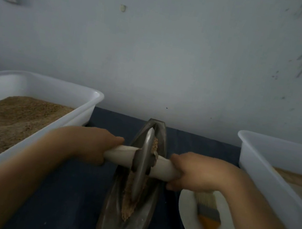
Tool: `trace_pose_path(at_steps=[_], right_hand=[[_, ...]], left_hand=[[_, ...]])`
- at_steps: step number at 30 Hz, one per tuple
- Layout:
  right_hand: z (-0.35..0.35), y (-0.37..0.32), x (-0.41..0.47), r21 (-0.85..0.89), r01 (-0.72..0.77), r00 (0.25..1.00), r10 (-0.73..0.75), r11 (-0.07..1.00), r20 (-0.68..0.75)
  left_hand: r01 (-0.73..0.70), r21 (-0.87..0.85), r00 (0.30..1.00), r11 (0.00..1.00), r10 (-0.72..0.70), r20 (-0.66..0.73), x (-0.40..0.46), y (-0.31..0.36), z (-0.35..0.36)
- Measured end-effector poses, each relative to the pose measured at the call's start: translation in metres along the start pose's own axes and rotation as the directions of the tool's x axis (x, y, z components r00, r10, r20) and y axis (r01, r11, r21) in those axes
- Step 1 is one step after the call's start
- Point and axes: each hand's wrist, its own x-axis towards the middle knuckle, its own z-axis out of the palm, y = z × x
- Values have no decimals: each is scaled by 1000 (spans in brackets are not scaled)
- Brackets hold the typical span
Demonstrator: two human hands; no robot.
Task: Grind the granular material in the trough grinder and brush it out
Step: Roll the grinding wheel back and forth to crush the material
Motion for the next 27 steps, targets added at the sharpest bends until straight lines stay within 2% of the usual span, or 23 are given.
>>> trace_pose_path(at_steps=[4, 8, 13, 17, 20, 23, 25, 27], right_hand=[[-2, 1, -6, 40, 24, 998, -26, 999, 59], [3, 6, 5, 79, 7, 1000, -6, 997, -8], [20, 18, 31, 42, -64, 957, 73, 997, -280], [36, 28, 48, -51, -105, 846, 63, 993, -529], [42, 29, 56, -70, -125, 772, 53, 990, -634], [39, 28, 54, -77, -135, 795, 62, 988, -603], [33, 24, 46, -73, -134, 857, 78, 988, -509], [24, 17, 35, -29, -112, 928, 94, 993, -361]], left_hand=[[-36, -43, 995, 998, 39, 87, -6, -4, -4], [12, -29, 1000, 1000, -11, 25, 6, -4, 2], [88, 58, 970, 994, -72, -232, 27, -6, 15], [175, 94, 863, 980, -107, -494, 44, -8, 31], [212, 99, 791, 972, -112, -601, 51, -6, 37], [180, 98, 802, 979, -88, -591, 49, -7, 37], [160, 98, 851, 982, -86, -518, 43, -7, 31], [142, 118, 919, 983, -87, -385, 35, -6, 21]])
